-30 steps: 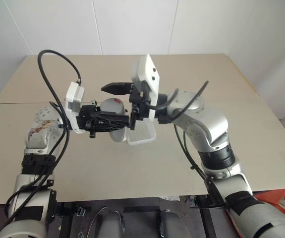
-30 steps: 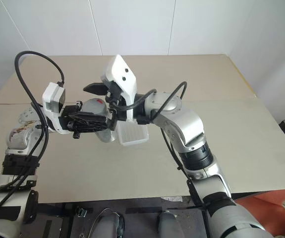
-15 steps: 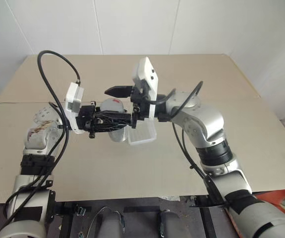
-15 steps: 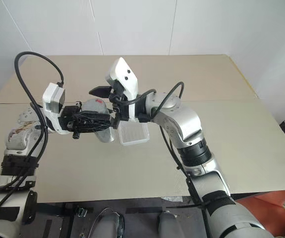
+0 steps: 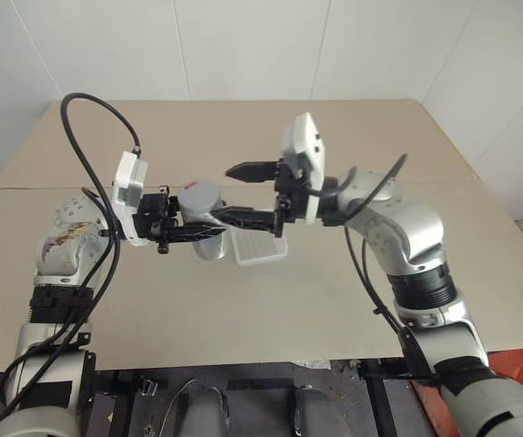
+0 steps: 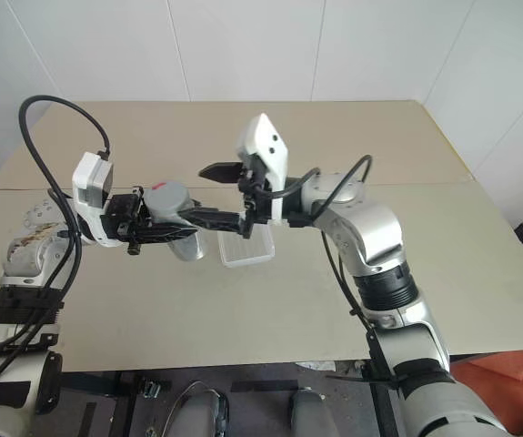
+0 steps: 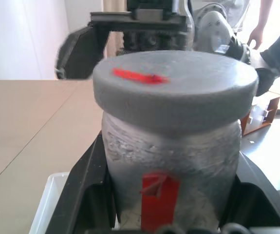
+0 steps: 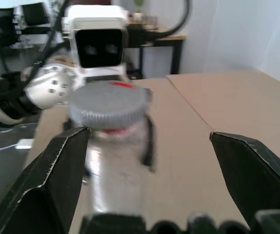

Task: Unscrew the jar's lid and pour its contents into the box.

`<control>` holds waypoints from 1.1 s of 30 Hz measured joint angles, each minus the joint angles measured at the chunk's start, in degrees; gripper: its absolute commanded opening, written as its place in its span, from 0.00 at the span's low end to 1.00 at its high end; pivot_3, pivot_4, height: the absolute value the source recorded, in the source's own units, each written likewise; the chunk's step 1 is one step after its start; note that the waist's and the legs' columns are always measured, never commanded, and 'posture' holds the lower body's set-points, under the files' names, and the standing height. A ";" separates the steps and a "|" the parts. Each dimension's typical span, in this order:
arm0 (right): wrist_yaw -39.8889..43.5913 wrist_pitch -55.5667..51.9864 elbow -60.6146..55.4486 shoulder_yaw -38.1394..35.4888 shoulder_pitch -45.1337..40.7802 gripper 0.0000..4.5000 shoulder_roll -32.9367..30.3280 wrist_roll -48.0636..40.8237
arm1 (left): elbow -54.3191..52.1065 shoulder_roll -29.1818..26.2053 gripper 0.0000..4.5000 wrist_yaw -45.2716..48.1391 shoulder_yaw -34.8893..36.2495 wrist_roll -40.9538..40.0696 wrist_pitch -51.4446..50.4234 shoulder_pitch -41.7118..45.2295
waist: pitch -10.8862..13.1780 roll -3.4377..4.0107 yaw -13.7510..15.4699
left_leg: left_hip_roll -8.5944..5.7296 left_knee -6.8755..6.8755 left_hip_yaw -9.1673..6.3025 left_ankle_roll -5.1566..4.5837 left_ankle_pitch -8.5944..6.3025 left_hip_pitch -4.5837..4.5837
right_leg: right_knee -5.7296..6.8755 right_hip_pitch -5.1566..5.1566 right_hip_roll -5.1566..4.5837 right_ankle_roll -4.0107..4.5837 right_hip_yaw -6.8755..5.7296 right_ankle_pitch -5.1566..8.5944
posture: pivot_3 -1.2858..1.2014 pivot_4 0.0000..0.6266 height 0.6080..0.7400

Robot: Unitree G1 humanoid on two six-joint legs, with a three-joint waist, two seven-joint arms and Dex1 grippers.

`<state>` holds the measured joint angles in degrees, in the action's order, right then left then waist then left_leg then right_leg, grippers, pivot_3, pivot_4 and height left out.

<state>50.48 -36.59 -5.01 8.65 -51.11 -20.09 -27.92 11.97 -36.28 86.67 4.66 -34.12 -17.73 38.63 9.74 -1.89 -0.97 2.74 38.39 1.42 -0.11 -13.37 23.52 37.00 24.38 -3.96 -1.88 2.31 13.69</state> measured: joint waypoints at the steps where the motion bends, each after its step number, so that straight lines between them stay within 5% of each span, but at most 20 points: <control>1: -0.54 0.00 -0.01 -0.38 0.31 1.00 -0.19 0.20 | 0.00 0.00 0.45 0.29 0.00 0.00 0.00 0.00 | 0.00 0.00 0.00 | 0.00 0.00 0.00 0.00 0.00 0.00 | 0.00 0.00 0.00 0.00 0.00 0.00 | 0.52 0.24 1.00; 17: -1.39 -5.06 -10.88 -2.96 4.53 1.00 -3.06 -6.46 | -0.20 0.13 0.45 0.66 -0.01 0.02 0.12 0.00 | 0.00 0.00 -0.09 | 0.01 -0.01 0.00 0.00 0.00 0.00 | -0.01 0.01 0.01 0.00 0.01 0.00 | 0.52 0.24 1.00; 33: -11.52 -16.55 -12.35 5.04 -5.49 1.00 1.72 -5.27 | -0.21 0.85 0.45 0.54 -0.04 0.01 0.13 0.00 | 0.00 0.00 -0.05 | 0.01 0.00 0.00 0.00 0.00 0.01 | 0.00 0.02 0.00 0.00 0.01 0.00 | 0.52 0.24 1.00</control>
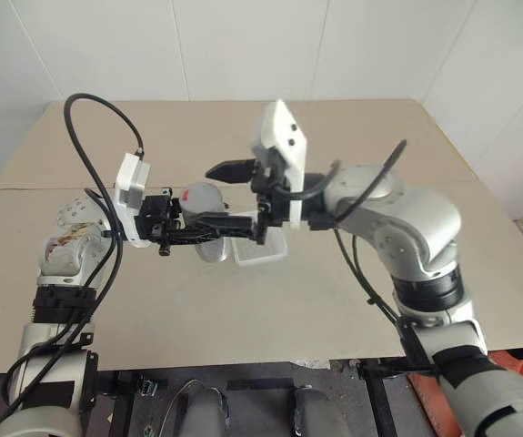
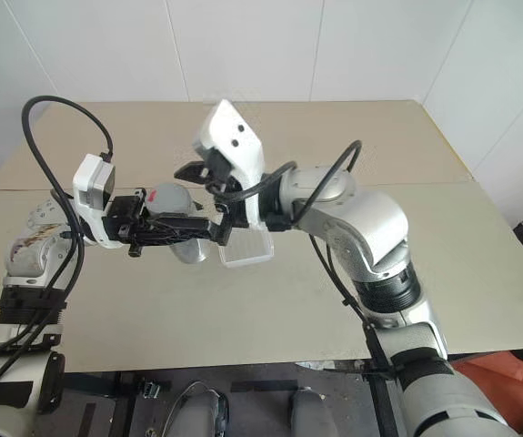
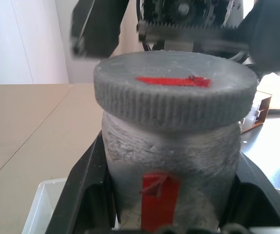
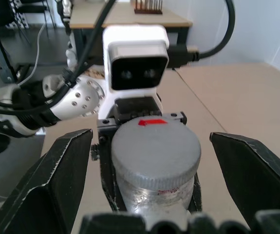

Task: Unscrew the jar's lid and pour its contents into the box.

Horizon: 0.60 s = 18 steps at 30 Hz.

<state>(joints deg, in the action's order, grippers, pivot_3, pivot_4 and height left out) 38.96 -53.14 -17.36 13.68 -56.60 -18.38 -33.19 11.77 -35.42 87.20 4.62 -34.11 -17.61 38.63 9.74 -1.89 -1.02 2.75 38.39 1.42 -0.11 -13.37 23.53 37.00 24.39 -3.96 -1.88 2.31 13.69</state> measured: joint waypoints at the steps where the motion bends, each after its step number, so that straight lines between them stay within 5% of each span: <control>1: -0.36 -0.01 0.36 0.31 -0.36 1.00 0.07 0.50 | 0.00 0.01 0.45 -0.02 0.00 0.00 0.00 -0.01 | 0.00 0.00 -0.01 | 0.00 0.00 0.00 0.00 0.00 0.00 | 0.01 0.00 0.00 0.00 0.00 0.00 | 0.52 0.24 1.00; 18: -0.29 0.02 3.60 1.25 -1.77 1.00 2.40 2.78 | -0.68 0.02 0.45 0.15 -0.07 0.01 0.00 -0.46 | 0.00 0.00 -0.04 | 0.00 -0.01 0.00 0.00 0.00 0.01 | 0.02 0.00 0.01 0.00 -0.01 0.00 | 0.52 0.24 1.00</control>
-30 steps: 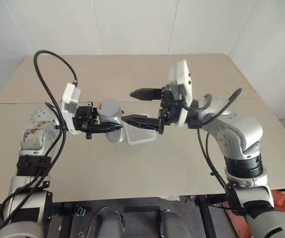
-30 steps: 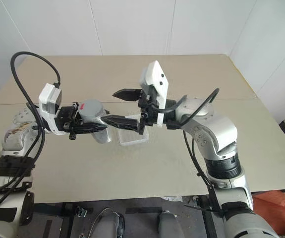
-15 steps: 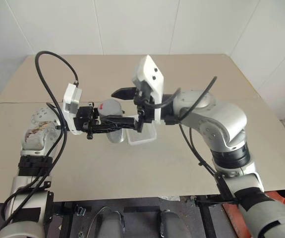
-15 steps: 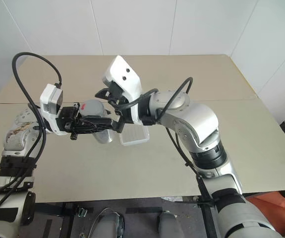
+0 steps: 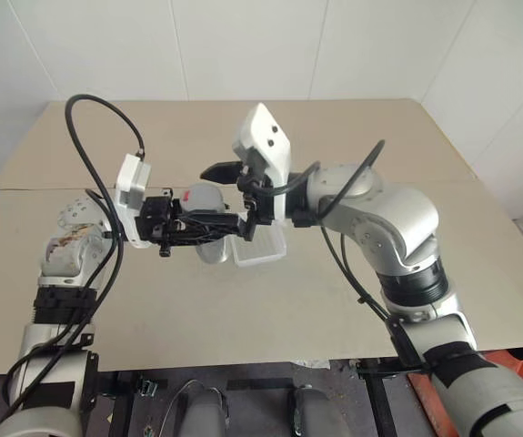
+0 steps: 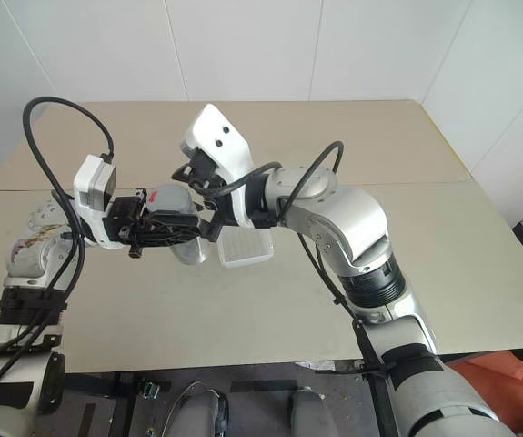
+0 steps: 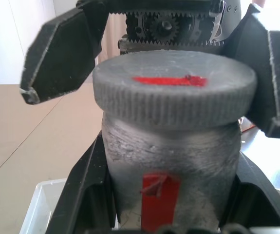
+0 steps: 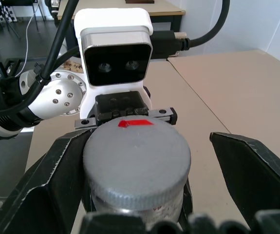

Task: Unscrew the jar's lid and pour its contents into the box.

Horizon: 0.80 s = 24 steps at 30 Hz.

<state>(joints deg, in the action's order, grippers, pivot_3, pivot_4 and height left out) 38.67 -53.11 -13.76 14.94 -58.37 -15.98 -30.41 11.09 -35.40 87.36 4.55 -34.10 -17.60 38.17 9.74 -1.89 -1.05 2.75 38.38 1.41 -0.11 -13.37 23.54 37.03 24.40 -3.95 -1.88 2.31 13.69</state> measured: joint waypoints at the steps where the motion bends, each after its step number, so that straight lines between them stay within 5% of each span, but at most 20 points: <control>1: 0.07 0.01 0.00 0.00 -0.06 0.96 0.01 0.00 | -0.24 0.00 0.45 -0.05 0.00 0.00 0.00 -0.01 | 0.00 0.00 0.01 | 0.00 0.00 0.00 0.00 0.00 0.00 | -0.01 0.00 0.00 0.00 0.00 0.00 | 0.52 0.24 1.00; 7: 0.96 0.03 0.13 0.38 -0.07 0.61 0.61 -0.03 | -0.52 -0.04 0.45 -0.76 0.16 -0.02 0.00 -0.51 | 0.00 0.00 -0.06 | 0.00 0.00 0.00 0.00 0.00 0.00 | 0.00 0.00 0.00 0.00 0.00 0.00 | 0.52 0.24 1.00; 18: 0.81 -0.11 1.91 -1.36 -0.09 0.61 1.74 -1.95 | -0.47 -0.27 0.45 -0.73 0.28 0.18 0.79 -0.49 | 0.00 0.00 -0.04 | 0.00 0.00 0.00 0.00 0.00 -0.01 | -0.02 0.00 0.00 0.00 0.00 0.00 | 0.52 0.24 1.00; 24: -2.82 0.26 3.98 -12.37 -2.34 0.61 -2.33 -2.75 | -0.50 -0.45 0.45 0.26 -1.03 0.83 1.24 -2.90 | 0.00 0.00 0.34 | -0.01 -0.02 -0.01 0.00 0.00 0.05 | -0.04 0.00 -0.03 0.00 -0.04 0.00 | 0.52 0.24 1.00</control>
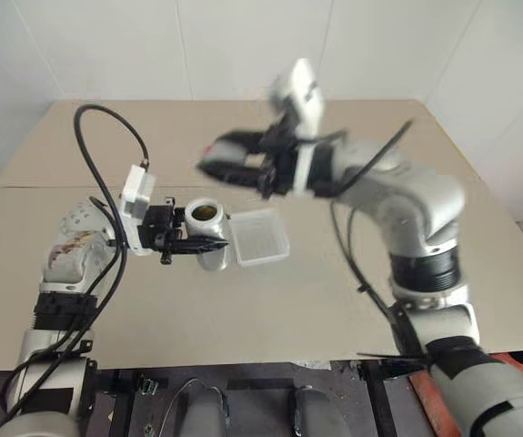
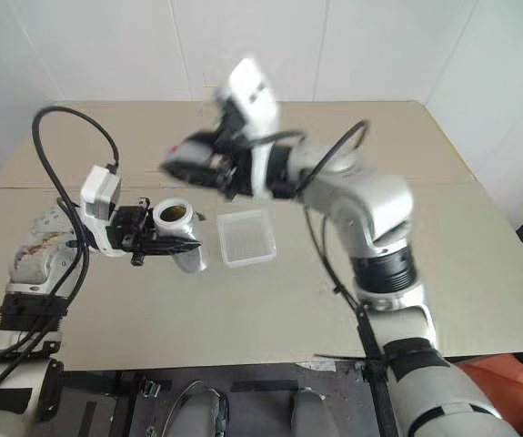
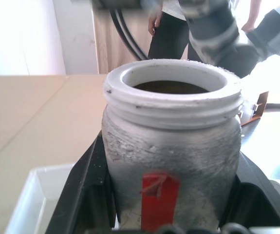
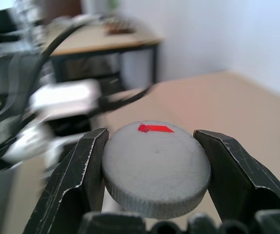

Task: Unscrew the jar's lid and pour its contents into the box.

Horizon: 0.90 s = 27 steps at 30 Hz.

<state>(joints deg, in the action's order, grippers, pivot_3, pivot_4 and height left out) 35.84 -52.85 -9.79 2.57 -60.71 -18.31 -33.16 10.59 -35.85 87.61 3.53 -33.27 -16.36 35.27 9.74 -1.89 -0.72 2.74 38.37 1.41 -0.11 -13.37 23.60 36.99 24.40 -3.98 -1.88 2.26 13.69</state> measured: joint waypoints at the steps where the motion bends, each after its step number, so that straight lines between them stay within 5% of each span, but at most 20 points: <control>1: -0.71 0.34 0.09 -1.21 0.68 0.61 -0.93 0.45 | -0.05 0.00 0.45 -0.23 0.00 0.00 0.00 -0.02 | 0.00 0.00 -0.01 | 0.00 0.00 0.00 0.00 0.00 0.01 | -0.01 0.00 0.01 0.00 0.00 0.00 | 0.52 0.24 1.00; 8: -7.31 9.26 1.61 -2.27 19.28 0.61 -9.95 13.05 | -1.35 0.10 0.45 -4.74 2.12 -0.07 0.14 -1.91 | -0.01 -0.01 -0.07 | -0.04 -0.03 0.02 0.00 0.00 0.05 | -0.19 0.01 -0.04 0.00 0.03 0.00 | 0.52 0.24 1.00; 15: -13.17 9.82 4.75 -3.00 33.94 0.61 -8.11 18.39 | -2.63 2.13 0.45 -13.06 3.05 1.56 2.48 -3.05 | -0.01 -0.01 -0.85 | -0.02 -0.04 0.05 0.00 0.00 0.00 | -0.08 0.09 0.01 0.00 0.14 0.00 | 0.52 0.24 1.00; 20: -12.40 7.81 4.06 -2.94 36.45 0.97 -8.38 18.31 | -3.52 3.86 0.45 -20.20 2.94 4.80 5.11 -3.44 | 0.00 -0.01 -0.57 | -0.03 -0.04 0.05 0.00 0.00 -0.05 | -0.12 -0.01 -0.01 0.00 0.13 0.00 | 0.52 0.24 1.00; 27: -4.34 -0.15 -7.41 -5.69 35.69 0.99 -15.01 10.92 | 0.45 4.82 0.45 -34.28 -1.97 22.17 17.56 1.79 | 0.00 -0.02 0.13 | -0.05 -0.03 0.00 0.00 0.00 -0.09 | -0.17 -0.09 0.01 0.00 0.08 -0.01 | 0.52 0.24 1.00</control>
<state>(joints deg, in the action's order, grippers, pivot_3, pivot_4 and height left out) 31.50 -53.00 -17.20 -3.12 -25.02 -33.31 -22.25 11.04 -31.03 53.33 1.55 -11.11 1.20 37.06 9.74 -1.91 -0.59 2.69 38.34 1.41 -0.12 -13.37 23.51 36.82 24.30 -3.98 -1.88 2.35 13.67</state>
